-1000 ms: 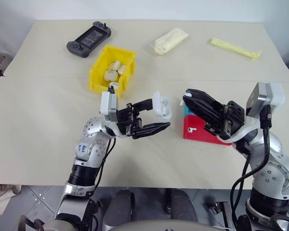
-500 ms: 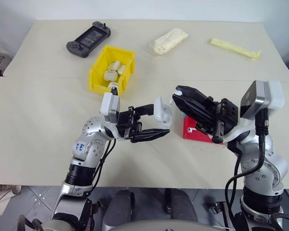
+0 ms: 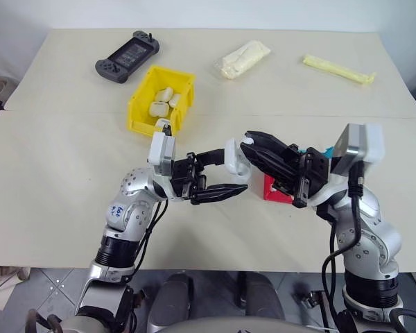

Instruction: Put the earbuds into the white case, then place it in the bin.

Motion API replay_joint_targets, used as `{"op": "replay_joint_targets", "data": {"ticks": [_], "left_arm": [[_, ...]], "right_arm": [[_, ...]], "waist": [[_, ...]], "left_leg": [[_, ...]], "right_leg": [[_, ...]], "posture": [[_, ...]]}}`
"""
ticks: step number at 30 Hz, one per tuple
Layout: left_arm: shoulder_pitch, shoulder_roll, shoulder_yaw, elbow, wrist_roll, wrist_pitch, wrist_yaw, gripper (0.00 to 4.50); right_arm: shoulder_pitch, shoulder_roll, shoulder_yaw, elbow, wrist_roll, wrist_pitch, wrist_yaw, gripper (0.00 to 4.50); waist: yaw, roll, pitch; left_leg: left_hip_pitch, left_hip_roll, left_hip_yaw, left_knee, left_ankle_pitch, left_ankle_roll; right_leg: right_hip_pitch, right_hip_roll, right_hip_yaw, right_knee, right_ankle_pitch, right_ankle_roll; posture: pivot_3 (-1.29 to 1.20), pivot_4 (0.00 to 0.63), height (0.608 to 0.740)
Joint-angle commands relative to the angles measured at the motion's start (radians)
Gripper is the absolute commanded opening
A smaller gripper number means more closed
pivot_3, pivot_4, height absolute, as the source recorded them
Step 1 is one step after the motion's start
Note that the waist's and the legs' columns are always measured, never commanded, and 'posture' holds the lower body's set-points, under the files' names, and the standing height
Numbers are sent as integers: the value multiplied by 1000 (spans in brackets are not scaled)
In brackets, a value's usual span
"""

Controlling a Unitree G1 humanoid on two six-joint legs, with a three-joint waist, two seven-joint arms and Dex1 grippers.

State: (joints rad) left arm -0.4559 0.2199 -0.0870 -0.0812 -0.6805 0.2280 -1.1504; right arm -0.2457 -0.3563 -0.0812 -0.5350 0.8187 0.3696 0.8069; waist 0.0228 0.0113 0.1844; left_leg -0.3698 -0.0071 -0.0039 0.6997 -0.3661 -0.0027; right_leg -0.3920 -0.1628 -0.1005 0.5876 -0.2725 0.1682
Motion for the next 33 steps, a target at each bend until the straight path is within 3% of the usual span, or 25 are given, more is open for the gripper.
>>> {"op": "replay_joint_targets", "data": {"ticks": [1,11,15,16,23,27,33], "left_arm": [[-9,-4,4,-69,-17,-8,0,2770],[-16,-23,5,-62,-6,-25,4,2770],[-23,-33,2,-51,5,-42,-5,2770],[-26,-36,-1,-46,9,-47,-9,2770],[-45,-60,-2,1,29,-81,-32,2770],[-54,-64,12,58,43,-116,-50,2770],[-64,-72,16,134,77,-185,-64,2770]], "right_arm": [[12,-14,7,-1,-11,-18,12,452],[-1,-94,56,35,-98,-67,107,452],[-35,-122,59,46,-54,-18,102,452],[-40,-125,57,49,-45,-14,104,1166],[-51,-160,11,59,-16,-11,125,3284],[-18,-237,-100,36,34,14,109,4469],[100,-345,-290,61,43,8,130,4469]], "waist": [[-1,0,0],[0,0,0],[0,0,0],[0,0,0],[1,0,0],[4,0,0],[7,0,0]], "left_leg": [[0,0,0,0,0,0],[0,0,0,0,0,0],[0,0,0,0,0,0],[0,0,0,0,0,0],[0,0,0,0,0,0],[0,0,0,0,0,0],[0,0,1,0,0,0]], "right_leg": [[0,0,0,0,0,0],[0,0,0,0,0,0],[0,0,0,0,0,0],[0,0,0,0,0,0],[0,0,0,0,0,0],[0,0,0,-1,0,0],[0,0,0,-1,0,0]], "posture": [[0,150,740],[0,150,740],[0,150,740],[0,150,740],[0,150,740],[0,150,740],[0,150,740]]}}
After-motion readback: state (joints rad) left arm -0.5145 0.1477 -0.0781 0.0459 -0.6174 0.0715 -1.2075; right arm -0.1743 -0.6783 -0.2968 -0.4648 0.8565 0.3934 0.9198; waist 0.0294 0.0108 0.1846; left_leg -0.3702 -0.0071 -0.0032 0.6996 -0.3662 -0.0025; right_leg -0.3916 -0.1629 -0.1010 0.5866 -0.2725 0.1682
